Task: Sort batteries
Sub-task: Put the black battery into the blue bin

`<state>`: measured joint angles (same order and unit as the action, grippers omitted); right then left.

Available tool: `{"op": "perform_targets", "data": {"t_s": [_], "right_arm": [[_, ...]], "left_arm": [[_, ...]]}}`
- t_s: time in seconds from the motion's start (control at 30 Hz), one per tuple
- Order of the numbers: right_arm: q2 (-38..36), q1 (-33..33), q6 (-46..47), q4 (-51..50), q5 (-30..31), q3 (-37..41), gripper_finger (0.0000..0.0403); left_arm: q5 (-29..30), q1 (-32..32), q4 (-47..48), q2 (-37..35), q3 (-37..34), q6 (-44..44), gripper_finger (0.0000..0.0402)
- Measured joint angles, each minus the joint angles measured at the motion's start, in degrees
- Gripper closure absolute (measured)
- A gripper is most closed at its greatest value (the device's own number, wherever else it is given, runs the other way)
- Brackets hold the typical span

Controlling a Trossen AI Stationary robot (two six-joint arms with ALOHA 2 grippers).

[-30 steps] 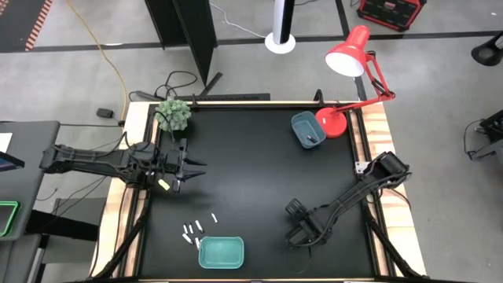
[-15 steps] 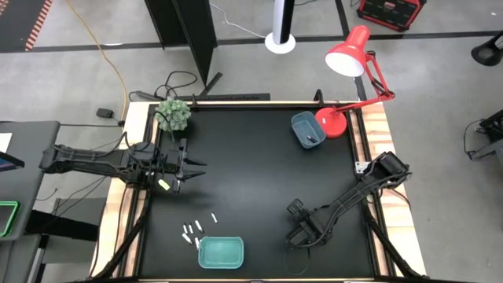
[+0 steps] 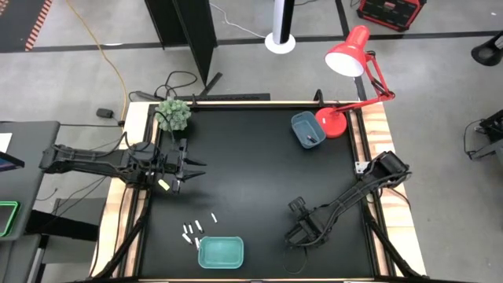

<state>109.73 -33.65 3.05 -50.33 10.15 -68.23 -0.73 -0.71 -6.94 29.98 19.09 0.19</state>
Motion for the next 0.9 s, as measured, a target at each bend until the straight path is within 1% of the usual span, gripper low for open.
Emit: {"op": "perform_targets", "data": {"t_s": [0.23, 0.6, 0.77, 0.9], "right_arm": [[0.1, 0.0, 0.6, -0.3, 0.0, -0.4, 0.0386], [0.5, 0.2, 0.5, -3.4, 1.1, -5.0, 0.0387], [0.3, 1.2, 0.9, -3.8, 0.8, -7.2, 0.0387], [-0.6, 2.3, 0.9, -3.3, 2.2, -8.8, 0.0387]], "left_arm": [[0.0, 0.0, 0.0, 0.0, 0.0, 0.0, 0.0276], [0.0, 0.0, 0.0, 0.0, 0.0, 0.0, 0.0276], [0.0, 0.0, 0.0, 0.0, 0.0, 0.0, 0.0276], [0.0, 0.0, 0.0, 0.0, 0.0, 0.0, 0.0276]]}}
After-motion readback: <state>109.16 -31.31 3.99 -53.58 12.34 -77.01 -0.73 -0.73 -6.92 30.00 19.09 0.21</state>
